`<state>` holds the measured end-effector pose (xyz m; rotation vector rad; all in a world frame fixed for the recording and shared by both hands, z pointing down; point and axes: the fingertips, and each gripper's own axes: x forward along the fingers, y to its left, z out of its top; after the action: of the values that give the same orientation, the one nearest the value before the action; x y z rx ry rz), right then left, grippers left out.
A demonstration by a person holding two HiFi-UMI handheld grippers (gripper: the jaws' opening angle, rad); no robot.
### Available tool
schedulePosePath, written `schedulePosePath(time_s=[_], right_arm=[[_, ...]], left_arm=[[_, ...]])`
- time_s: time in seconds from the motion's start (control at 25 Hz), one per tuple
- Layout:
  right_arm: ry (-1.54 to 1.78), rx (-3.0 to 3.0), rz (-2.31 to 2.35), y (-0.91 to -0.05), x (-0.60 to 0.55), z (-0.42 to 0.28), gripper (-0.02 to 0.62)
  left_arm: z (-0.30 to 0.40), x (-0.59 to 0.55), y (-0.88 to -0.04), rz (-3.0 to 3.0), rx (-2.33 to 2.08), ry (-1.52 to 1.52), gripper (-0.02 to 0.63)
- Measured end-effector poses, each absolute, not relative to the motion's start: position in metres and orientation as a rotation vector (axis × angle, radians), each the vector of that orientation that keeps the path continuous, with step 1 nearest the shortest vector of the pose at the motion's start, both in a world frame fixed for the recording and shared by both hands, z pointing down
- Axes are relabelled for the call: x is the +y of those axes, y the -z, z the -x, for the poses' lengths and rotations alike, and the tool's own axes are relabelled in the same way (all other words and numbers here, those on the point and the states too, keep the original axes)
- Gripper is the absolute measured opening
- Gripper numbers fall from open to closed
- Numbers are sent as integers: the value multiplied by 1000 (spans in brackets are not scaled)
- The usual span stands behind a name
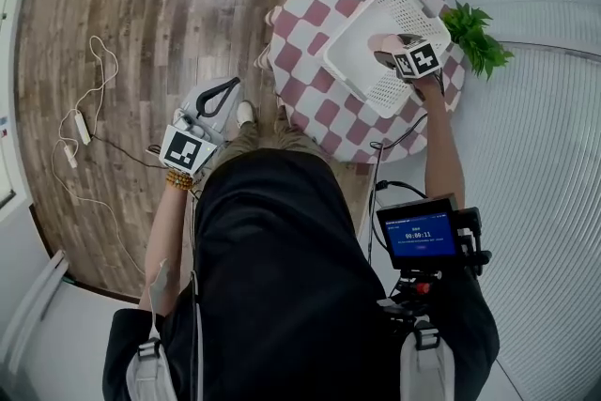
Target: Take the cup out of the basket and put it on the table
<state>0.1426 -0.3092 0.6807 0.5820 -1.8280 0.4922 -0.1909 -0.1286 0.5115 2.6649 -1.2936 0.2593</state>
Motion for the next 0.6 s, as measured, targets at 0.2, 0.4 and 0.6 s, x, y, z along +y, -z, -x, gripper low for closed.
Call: schedulePosePath(time_s=[0.2,0.4,0.6], right_arm=[[-567,-1864,-651,-671,-309,-147,380],[-575,-1878,-670,-668,-309,-149,380],[-592,-1896,-665,-671,-304,-150,380]], left_arm=[[189,-129,-514,-2672,-1276,-269,2],[186,-130,-515,-2681,-1263,-274,2],[182,-131,-516,-2704,-1245,-284,2]])
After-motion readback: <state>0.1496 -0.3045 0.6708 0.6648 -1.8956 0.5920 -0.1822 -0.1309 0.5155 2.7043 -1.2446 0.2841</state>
